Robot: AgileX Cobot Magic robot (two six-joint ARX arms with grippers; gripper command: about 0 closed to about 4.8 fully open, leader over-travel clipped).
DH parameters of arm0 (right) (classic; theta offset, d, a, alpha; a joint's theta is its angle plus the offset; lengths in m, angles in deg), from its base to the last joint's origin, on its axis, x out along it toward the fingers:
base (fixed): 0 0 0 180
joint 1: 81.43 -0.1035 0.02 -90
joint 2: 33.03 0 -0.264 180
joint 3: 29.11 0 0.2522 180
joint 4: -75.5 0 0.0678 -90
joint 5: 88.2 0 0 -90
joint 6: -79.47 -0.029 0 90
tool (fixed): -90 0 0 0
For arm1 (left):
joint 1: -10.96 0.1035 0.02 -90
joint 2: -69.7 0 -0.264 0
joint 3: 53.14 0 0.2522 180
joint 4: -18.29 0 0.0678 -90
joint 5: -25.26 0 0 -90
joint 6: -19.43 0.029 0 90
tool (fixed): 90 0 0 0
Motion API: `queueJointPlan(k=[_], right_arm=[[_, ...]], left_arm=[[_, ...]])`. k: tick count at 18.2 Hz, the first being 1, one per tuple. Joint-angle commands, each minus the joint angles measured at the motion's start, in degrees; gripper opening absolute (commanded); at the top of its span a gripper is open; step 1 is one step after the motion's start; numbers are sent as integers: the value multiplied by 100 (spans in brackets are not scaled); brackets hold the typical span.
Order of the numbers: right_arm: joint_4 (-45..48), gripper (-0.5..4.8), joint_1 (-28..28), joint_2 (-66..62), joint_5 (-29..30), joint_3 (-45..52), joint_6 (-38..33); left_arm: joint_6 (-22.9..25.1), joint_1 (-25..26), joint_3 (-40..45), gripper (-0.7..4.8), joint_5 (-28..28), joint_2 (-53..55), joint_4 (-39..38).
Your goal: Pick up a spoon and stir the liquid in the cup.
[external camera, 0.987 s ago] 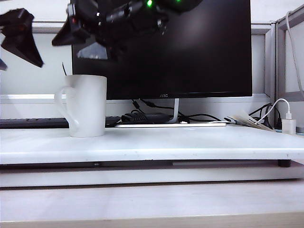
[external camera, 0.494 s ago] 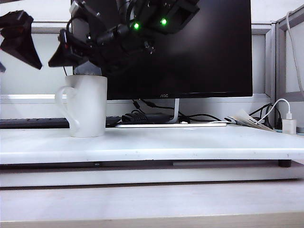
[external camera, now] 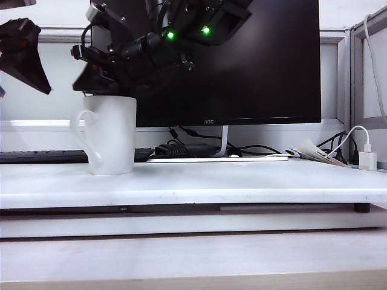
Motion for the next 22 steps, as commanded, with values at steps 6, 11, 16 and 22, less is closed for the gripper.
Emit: queueJointPlan(k=[6,11,16,22], right_arm=[[94,-6,-50,42,11,-26,83],[-79,-6,81,345,17,-28,92],[-358,-6,267,643,55,-26,103],[-647,-6,662,732,442,-28,76]], left_arm=[[22,9,-26,479,37,-15,-55],[22,9,-26,479,42,-15,-42],[7,7,-26,479,33,-15,-2],[-39,0,-26,479,-160,-13,299]])
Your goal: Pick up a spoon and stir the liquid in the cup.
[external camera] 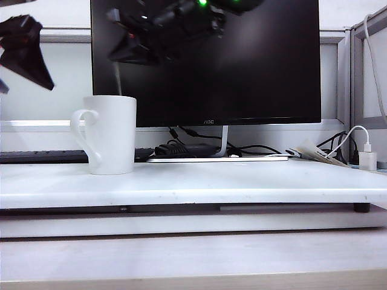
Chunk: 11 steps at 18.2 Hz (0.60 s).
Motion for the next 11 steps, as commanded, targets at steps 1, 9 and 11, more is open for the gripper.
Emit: queueJointPlan(k=[1,9,11], right_arm=[[-195,-6,155,37,264,-17,35],[101,-6,160,-57,125,-13,39],[374,-6,151,-129,142,-13,35]], left_arm=[[-17,2,-26,479,-61,-13,127],[-26,-2,-24,479,-367,-13,140],[-28,-7,-24,479,-468,-11,221]])
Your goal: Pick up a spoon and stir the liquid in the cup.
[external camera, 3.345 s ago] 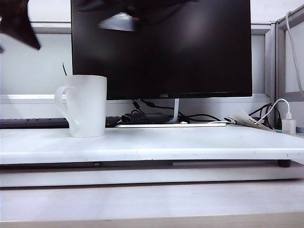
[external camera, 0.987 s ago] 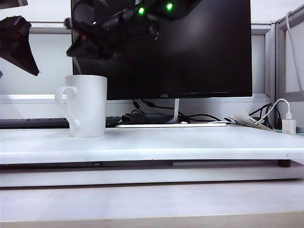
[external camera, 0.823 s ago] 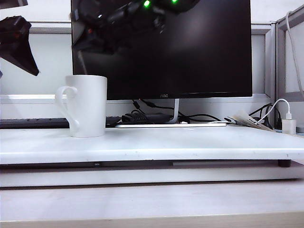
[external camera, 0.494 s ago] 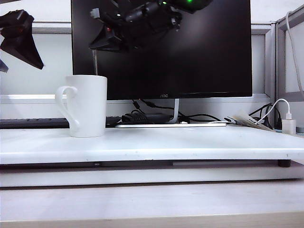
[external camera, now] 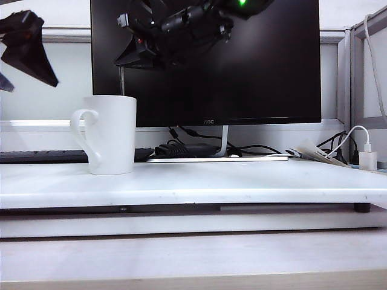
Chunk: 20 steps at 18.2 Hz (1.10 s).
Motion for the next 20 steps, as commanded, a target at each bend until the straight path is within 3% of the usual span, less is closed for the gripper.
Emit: queueJointPlan(k=[1,6,9,12,14,17,20], right_arm=[[514,-6,11,-109,-63,-13,44],[702,-6,-48,-247,872,-15,-109],[365,-6,-103,-179,1244,-15,-114],[-387,-6,-85,11,1078,-15,59],[-664,-6,-66,153,514,-15,302],[-568,-6,-17,216,-96,-15,358],[-33,-6,-35,177,-94,-15,487]], left_arm=[[-44,-20,-24,479,-219,-9,203],[-192,-348,-24,479,-660,0,756],[-192,-623,-24,479,-573,2,863],[-192,-682,-24,479,-560,63,850],[-192,-682,-22,479,-557,70,848],[-195,-682,-24,479,-557,70,826],[-190,-682,-22,479,-551,70,761]])
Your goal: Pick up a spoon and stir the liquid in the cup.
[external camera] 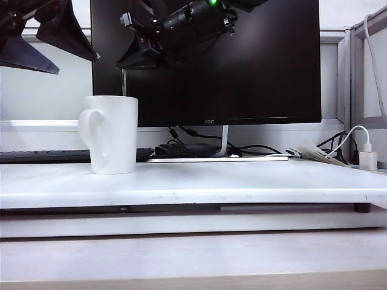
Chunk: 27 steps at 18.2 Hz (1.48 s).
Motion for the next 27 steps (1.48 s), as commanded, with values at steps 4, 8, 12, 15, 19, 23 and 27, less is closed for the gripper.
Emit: queueJointPlan(k=[4,8,12,15,19,23,27], right_arm=[[1322,-6,-20,-120,175,-17,129],[1311,-6,-48,-210,922,-17,-26],[914,-6,-79,-210,1300,-17,-24],[28,-6,-50,-210,1338,-17,68],[-614,-6,42,-210,81,-15,463],[201,-6,33,-210,-317,-15,466],[964,-6,22,-210,553,-15,280]], left_arm=[[-9,-4,-22,479,68,-11,-17],[35,-2,-22,479,146,-11,-46],[57,-2,-20,479,146,-11,-52],[57,0,-20,479,146,-11,-98],[74,0,-20,479,149,-11,-245],[74,2,-20,479,149,-11,-295],[74,11,-20,479,278,-11,-293]])
